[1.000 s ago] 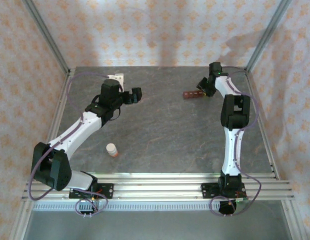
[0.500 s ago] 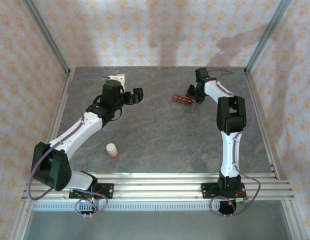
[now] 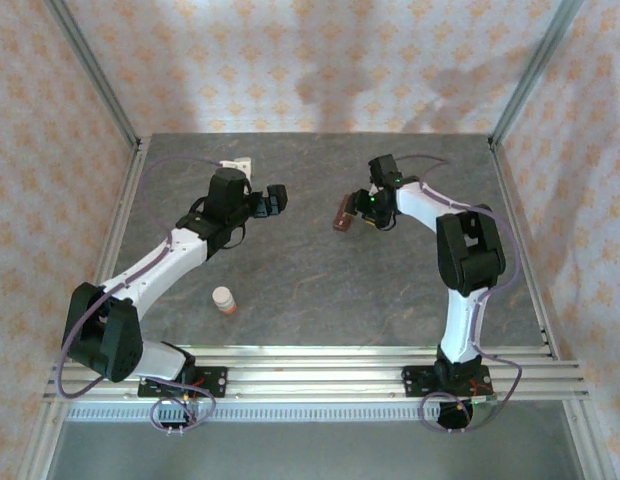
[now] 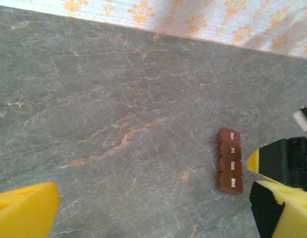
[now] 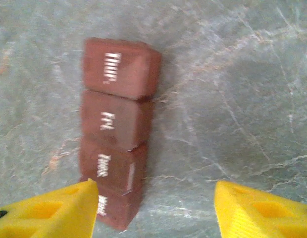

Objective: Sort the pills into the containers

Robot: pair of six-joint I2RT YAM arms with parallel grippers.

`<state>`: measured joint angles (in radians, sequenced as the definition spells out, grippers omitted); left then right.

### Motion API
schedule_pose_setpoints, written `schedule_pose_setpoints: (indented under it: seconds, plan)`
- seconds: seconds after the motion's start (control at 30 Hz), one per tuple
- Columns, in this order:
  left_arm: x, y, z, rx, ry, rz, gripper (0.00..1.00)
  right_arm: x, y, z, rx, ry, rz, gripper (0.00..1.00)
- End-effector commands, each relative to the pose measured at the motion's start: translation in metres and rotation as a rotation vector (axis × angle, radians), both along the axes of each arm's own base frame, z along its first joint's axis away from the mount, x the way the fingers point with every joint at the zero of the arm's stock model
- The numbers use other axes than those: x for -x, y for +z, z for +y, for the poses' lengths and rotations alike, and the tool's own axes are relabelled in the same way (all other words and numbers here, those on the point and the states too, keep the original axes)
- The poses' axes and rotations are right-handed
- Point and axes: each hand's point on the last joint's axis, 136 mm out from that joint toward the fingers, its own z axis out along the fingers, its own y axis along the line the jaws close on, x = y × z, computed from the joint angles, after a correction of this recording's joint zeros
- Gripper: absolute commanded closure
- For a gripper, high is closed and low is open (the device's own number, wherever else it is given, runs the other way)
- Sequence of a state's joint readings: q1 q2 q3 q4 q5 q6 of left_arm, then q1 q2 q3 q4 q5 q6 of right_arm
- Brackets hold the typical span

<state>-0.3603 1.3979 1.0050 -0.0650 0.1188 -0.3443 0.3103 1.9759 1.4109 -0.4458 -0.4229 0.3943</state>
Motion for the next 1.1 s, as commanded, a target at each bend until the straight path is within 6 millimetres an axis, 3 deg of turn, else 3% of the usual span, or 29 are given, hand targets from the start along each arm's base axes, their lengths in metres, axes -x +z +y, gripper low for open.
schedule_pose_setpoints:
  seconds: [0.0,0.13,0.33,0.53,0.77,1.07]
  plan:
    - [0.001,-0.014,0.002,-0.014,0.029,0.033,0.0,-0.004,0.019,-0.01,0.09,0.0,-0.055,0.34]
    - [-0.001,-0.018,0.005,-0.022,0.045,0.037,0.0,-0.001,0.02,-0.004,0.149,0.012,-0.045,0.33]
    - [0.001,-0.017,0.018,-0.04,0.109,0.006,0.0,0.002,0.026,0.021,0.254,0.014,-0.068,0.3]
    - [0.007,-0.016,0.022,-0.036,0.122,0.005,0.0,-0.001,0.009,0.02,0.383,-0.068,-0.038,0.26]
    - [0.009,-0.014,0.021,-0.026,0.112,0.007,0.0,-0.009,-0.003,0.029,0.382,-0.097,-0.022,0.25]
    - [0.01,-0.018,0.018,-0.011,0.104,0.016,0.0,-0.014,-0.019,0.031,0.41,-0.087,0.003,0.3]
